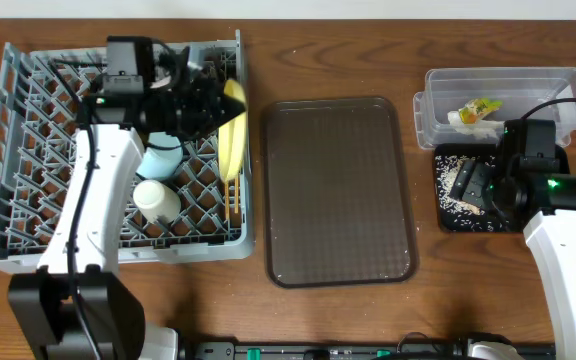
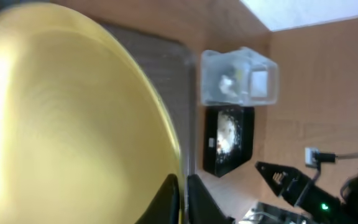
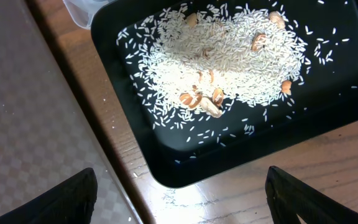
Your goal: Sort waste into correct bins and load items into the dishwasher rack
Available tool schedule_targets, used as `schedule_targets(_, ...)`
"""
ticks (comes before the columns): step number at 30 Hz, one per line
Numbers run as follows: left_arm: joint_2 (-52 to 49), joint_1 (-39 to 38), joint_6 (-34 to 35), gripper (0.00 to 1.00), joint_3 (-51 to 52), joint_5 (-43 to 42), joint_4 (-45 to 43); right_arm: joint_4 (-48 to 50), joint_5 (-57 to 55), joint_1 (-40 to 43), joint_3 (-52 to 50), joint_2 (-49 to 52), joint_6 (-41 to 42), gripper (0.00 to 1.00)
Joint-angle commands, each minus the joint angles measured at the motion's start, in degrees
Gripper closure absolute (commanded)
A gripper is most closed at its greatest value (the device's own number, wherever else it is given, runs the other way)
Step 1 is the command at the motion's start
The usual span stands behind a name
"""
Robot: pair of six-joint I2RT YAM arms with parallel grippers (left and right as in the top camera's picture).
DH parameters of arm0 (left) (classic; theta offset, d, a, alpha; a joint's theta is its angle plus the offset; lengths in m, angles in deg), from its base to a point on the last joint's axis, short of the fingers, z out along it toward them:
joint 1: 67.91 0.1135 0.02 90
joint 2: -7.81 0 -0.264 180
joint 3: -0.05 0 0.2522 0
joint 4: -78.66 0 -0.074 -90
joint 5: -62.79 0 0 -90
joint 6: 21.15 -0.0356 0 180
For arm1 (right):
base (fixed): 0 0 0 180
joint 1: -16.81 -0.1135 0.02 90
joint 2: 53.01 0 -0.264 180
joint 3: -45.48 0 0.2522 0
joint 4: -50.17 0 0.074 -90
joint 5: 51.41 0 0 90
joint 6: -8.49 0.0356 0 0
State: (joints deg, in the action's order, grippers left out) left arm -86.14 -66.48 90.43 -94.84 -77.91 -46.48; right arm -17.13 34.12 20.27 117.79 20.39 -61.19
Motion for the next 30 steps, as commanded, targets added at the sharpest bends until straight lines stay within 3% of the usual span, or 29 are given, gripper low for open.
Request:
schedule_targets(1,-1.16,1.81,-2.51,0.71,0.55,4.2,3.61,0.04,0.26,0.31,0.39,-0.76,-0.7,0.14)
schedule_targets(2,-1.16,2.08,-3.43,0.53,0.55,5.77,4.83,0.2,0.28,0.31,0.39,-0.76,-0.7,0.12)
schedule_targets(3,-1.09,2.19,-4.59,0.44,0.55,7.19,5.95,0.44,0.46,0.31,0.39,-0.76,-0.72,0.11)
schedule_targets(6,-0.48,2.64,-6.6,0.3,0.55,9.7,7.85,1.92,3.41,0.22,0.39,-0.76,-2.4,0.1)
schedule_targets(13,6.84,2.78,-6.97,0.26,0.55,24.26,9.2,9.51,19.39,0.2,0.39,-0.76,-12.94,0.1)
schedule_targets(21,15.56,2.73,-6.97,0.25,0.55,40.5,12.83,19.02,22.8,-3.52,0.39,0.24,-20.61,0.18)
schedule_targets(25,15.3,2.73,-6.95,0.26,0.57,45.29,21.64,15.76,22.38,-5.18,0.39,2.51,-20.55,0.23)
schedule_targets(28,15.17,2.73,-7.04,0.25,1.11,47.41,27.45,9.94,18.86,-5.16,0.39,3.37,-17.46,0.37)
schedule_targets(30,15.61,2.71,-9.42,0.26,1.81,47.32,30.45,5.99,16.48,-5.16,0.39,3.3,-16.5,0.41)
